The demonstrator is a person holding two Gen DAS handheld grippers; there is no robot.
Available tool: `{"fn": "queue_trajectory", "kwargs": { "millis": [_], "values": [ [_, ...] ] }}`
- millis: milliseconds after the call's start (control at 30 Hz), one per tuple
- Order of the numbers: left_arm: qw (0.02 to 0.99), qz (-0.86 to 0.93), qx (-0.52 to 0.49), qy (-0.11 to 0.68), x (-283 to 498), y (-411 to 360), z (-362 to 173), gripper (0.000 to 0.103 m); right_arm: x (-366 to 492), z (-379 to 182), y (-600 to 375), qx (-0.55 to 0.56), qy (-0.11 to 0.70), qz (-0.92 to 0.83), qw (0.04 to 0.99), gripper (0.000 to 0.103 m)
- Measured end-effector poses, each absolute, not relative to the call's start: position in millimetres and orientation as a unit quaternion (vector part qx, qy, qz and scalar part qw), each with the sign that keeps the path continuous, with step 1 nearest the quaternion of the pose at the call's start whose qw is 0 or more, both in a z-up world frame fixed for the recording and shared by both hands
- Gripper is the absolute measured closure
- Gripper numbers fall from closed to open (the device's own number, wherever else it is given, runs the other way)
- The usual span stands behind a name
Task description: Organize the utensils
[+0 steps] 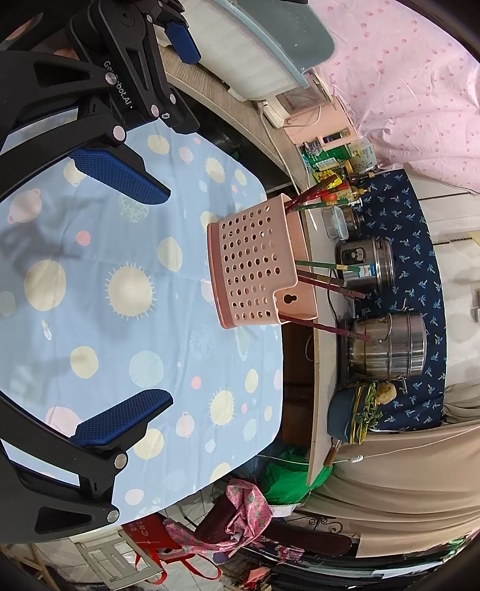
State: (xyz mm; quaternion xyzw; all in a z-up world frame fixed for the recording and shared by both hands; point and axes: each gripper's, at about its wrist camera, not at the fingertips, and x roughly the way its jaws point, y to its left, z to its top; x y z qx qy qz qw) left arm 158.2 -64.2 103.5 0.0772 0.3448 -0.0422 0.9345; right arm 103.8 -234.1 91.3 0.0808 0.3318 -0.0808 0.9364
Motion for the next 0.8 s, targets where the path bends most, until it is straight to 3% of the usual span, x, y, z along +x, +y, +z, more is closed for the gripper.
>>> {"fn": "queue_trajectory", "kwargs": {
  "millis": [800],
  "values": [
    [0.935,-0.030,0.076,0.345,161.2,-65.6,103.8,0.008,104.5,91.6,-235.3,0.081,0.332,-0.081,0.936,0.006]
  ]
}}
